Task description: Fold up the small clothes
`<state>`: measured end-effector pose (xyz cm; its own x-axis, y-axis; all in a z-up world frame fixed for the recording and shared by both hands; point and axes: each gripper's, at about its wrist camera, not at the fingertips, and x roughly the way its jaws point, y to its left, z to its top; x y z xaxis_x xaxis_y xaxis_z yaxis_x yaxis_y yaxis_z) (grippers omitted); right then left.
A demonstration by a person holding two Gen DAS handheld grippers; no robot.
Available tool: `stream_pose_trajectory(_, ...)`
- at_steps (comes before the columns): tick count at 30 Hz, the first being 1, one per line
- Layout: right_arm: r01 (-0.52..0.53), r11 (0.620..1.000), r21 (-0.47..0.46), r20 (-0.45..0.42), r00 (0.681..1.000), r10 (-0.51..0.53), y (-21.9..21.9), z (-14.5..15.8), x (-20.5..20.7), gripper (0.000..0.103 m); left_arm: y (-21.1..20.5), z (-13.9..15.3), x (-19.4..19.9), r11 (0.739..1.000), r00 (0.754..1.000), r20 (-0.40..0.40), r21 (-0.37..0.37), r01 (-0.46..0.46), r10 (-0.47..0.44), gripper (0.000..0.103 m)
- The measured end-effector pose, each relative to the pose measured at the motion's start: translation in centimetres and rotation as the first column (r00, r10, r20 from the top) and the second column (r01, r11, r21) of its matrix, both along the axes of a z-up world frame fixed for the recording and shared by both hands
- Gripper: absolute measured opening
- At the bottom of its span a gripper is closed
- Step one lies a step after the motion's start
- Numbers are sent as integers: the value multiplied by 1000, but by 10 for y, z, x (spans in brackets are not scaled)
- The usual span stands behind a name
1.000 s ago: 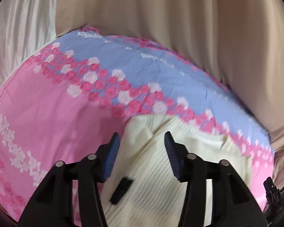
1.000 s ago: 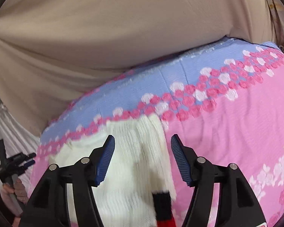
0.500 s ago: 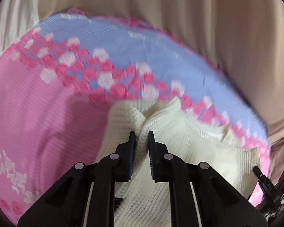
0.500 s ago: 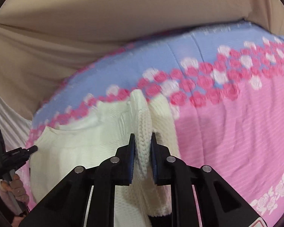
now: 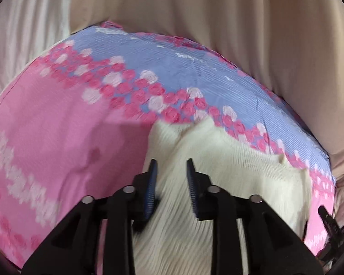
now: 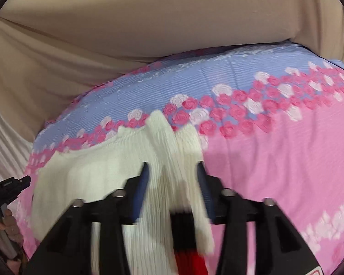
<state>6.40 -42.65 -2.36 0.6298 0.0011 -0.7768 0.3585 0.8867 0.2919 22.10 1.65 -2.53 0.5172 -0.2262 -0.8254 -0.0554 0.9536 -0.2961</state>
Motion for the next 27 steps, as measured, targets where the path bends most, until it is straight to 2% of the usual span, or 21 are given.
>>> stream_pose_trajectory(2, 4, 999, 32, -62, 998, -2, 2, -12, -35, 55, 12, -10, -32, 999, 998, -55, -27, -23, 21, 36)
stream_pose_trajectory(5, 30, 993, 117, -125, 992, -15, 7, -38, -79, 56, 19, -35, -73, 995, 987, -147, -67, -68, 57, 38)
stream_pose_trajectory(8, 80, 972, 221, -149, 988, -48, 7, -61, -97, 57, 20, -48, -109, 986, 980, -148, -85, -145, 131, 38)
stream_pose_trajectory(10, 97, 955, 279, -132, 989, -61, 5, -72, -96, 57, 20, -49, -117, 975, 977, -137, -123, -183, 166, 45)
stream_pose_trajectory(12, 95, 947, 307, -113, 992, -63, 7, -75, -89, 57, 21, -50, -122, 960, 966, -153, -159, -232, 208, 46)
stream_pose_trajectory(14, 86, 940, 330, -93, 994, -58, 12, -77, -81, 59, 27, -49, -130, 930, 952, -159, -224, -292, 260, 47)
stream_pose_trajectory(16, 86, 937, 339, -87, 994, -60, 18, -76, -75, 62, 31, -48, -139, 916, 945, -164, -248, -316, 281, 50)
stream_pose_trajectory(19, 87, 935, 344, -70, 995, -67, 23, -77, -70, 65, 28, -64, -135, 903, 938, -235, -289, -317, 254, 51)
stream_pose_trajectory(21, 105, 925, 364, -63, 994, -89, 21, -78, -70, 65, 27, -72, -128, 898, 930, -243, -279, -340, 277, 51)
stream_pose_trajectory(22, 121, 916, 383, -59, 993, -106, 18, -79, -69, 64, 28, -78, -124, 886, 922, -248, -287, -364, 298, 51)
stream_pose_trajectory(23, 130, 908, 399, -56, 991, -118, 16, -80, -68, 61, 29, -81, -119, 874, 916, -251, -301, -382, 313, 51)
stream_pose_trajectory(24, 139, 899, 416, -58, 990, -126, 16, -81, -67, 48, 31, -81, -116, 866, 911, -242, -305, -397, 333, 50)
stream_pose_trajectory(25, 144, 896, 419, -64, 990, -129, 15, -81, -65, 21, 32, -80, -112, 863, 910, -234, -307, -402, 341, 49)
stream_pose_trajectory(26, 148, 898, 414, -69, 989, -131, 14, -81, -64, 15, 33, -79, -107, 864, 913, -229, -309, -398, 338, 41)
stream_pose_trajectory(27, 145, 903, 405, -46, 989, -139, 15, -74, -65, 14, 33, -78, -102, 870, 918, -226, -307, -385, 326, 33)
